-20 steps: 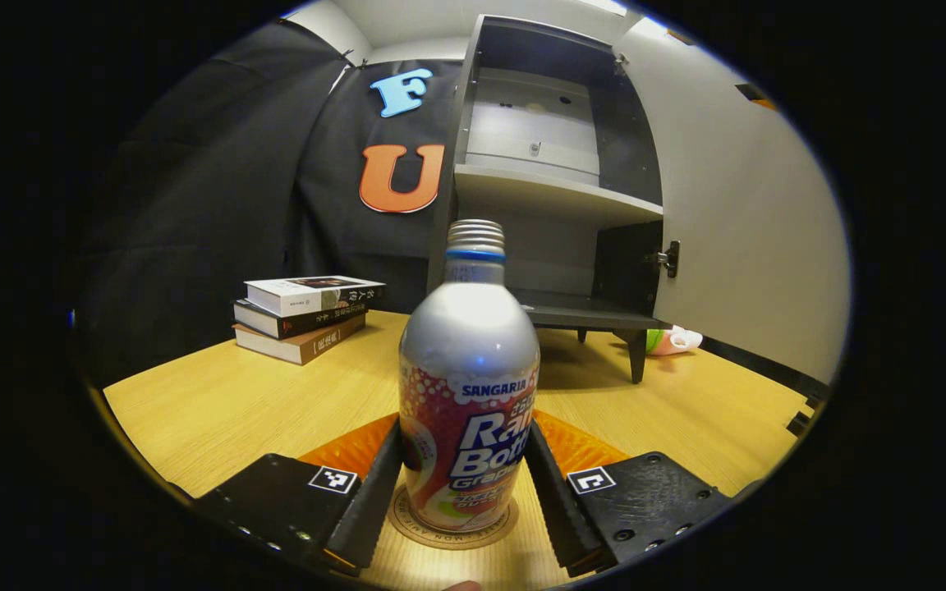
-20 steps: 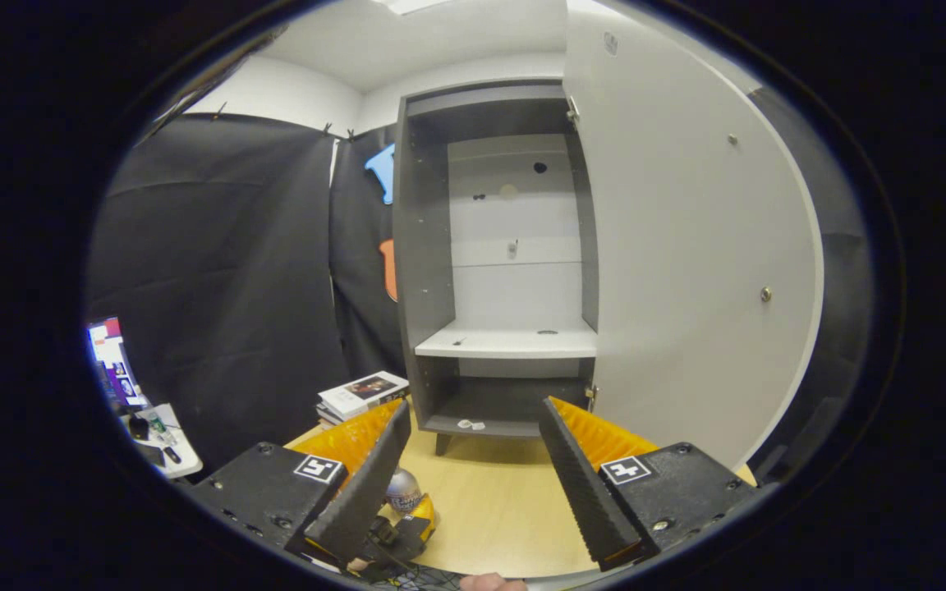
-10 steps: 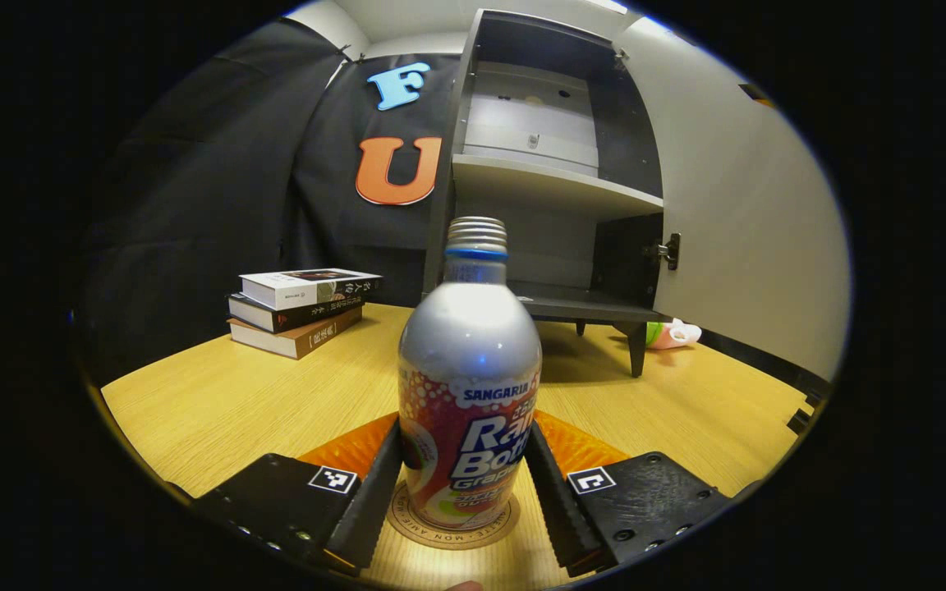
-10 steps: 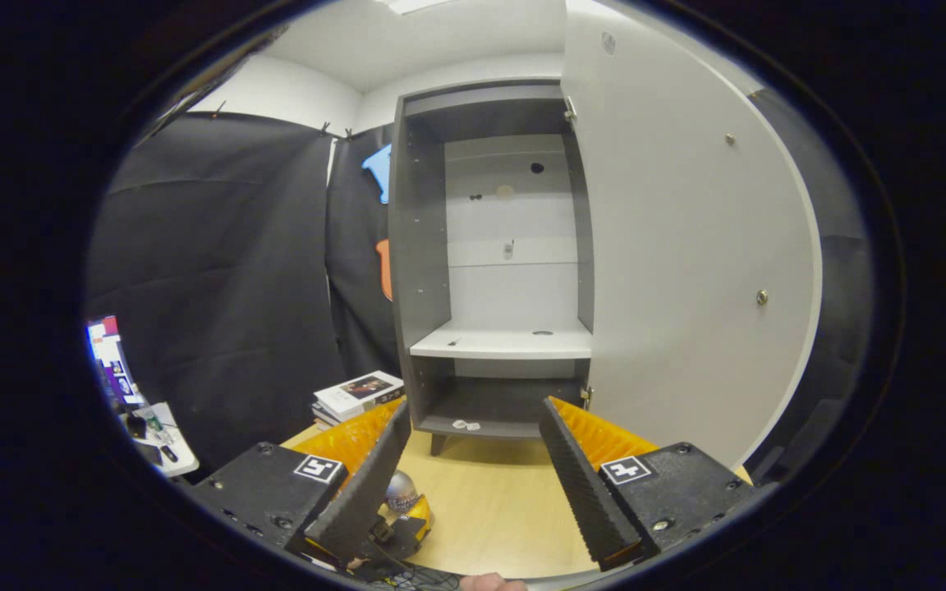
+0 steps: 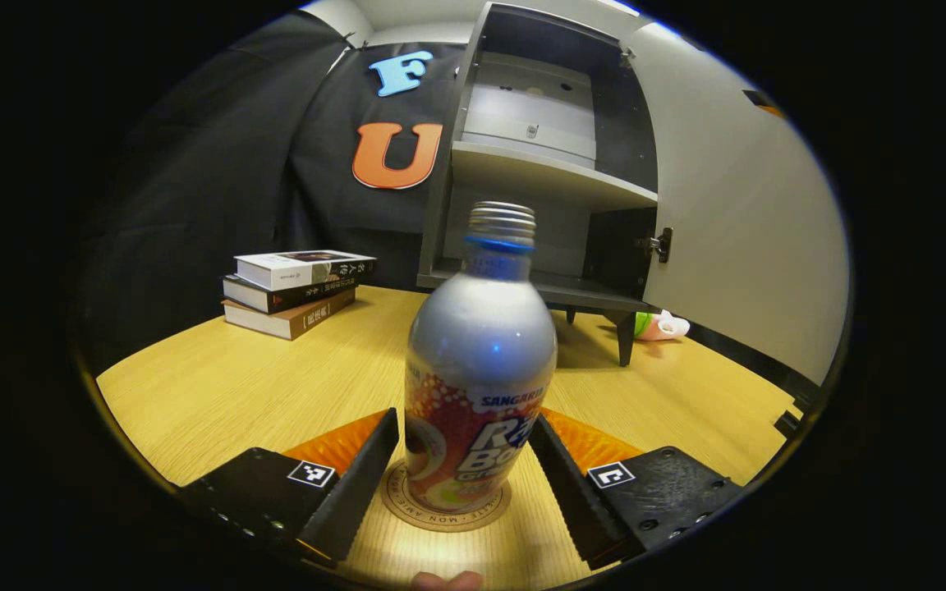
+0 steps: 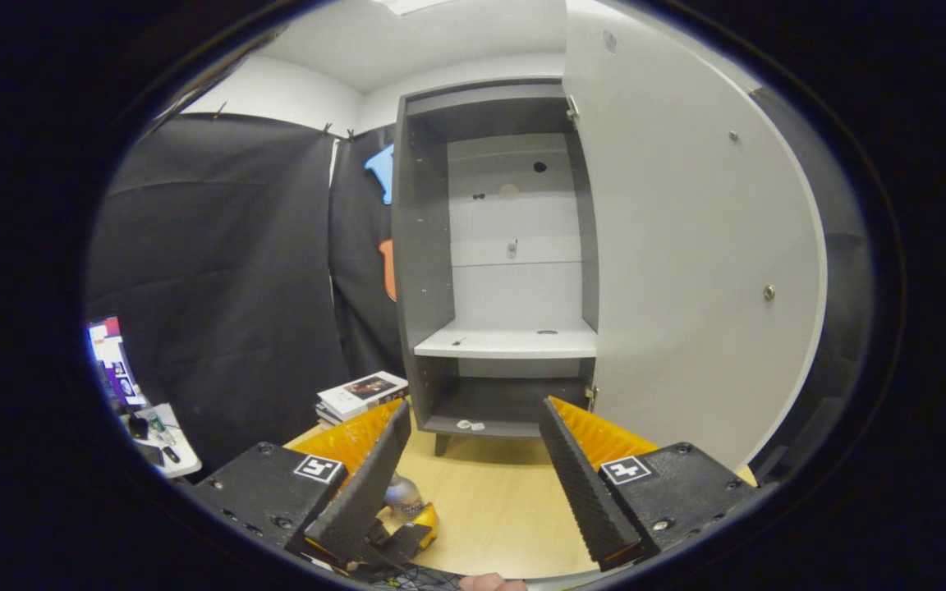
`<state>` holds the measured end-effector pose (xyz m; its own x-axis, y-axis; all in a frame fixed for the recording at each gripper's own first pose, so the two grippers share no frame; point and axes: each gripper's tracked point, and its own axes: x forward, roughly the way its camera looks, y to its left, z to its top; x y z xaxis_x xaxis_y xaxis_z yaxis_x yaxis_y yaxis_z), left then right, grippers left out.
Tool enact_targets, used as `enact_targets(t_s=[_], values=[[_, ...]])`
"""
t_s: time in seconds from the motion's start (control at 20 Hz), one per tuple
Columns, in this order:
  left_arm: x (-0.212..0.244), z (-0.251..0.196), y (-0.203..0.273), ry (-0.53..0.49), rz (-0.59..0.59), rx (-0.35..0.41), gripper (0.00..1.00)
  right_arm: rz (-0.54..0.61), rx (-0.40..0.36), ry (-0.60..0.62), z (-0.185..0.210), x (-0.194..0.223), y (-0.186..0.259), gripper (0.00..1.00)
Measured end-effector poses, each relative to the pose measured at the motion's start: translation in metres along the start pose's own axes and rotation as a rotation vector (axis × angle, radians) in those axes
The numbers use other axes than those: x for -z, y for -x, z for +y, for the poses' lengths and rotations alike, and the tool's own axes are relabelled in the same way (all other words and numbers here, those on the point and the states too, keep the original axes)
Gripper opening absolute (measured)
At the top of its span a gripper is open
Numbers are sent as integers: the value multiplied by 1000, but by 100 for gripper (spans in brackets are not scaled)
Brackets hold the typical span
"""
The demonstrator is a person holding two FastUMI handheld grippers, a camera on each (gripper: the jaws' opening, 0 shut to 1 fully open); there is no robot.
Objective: Open the cabinet door with the right hand, grasp the bottle in the cabinet with the left hand and place it on the coaster, then close the cabinet door with the right hand.
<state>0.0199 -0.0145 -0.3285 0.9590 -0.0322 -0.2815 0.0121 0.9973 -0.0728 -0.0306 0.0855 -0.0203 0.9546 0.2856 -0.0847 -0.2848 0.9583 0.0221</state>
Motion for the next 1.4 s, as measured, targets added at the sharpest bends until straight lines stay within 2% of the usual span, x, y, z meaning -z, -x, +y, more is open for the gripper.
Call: enact_targets(t_s=[0.25,0.4,0.6,0.9,1.15,1.4], values=[[-36,5,31,31,-56,9,95,10,-3,-11,1,4,-1,99],[-86,17,58,28,-134,-13,95,-3,-5,-3,3,0,1,99],[-160,18,92,50,-237,22,95,-35,-15,-9,7,-9,4,99],[-231,16,113,10,-286,58,95,-80,4,-26,-3,-33,28,100],[-246,6,112,34,-254,98,95,-111,131,-30,-54,-55,86,100],[-249,3,105,40,-253,110,95,-134,414,-27,-155,-67,143,100]])
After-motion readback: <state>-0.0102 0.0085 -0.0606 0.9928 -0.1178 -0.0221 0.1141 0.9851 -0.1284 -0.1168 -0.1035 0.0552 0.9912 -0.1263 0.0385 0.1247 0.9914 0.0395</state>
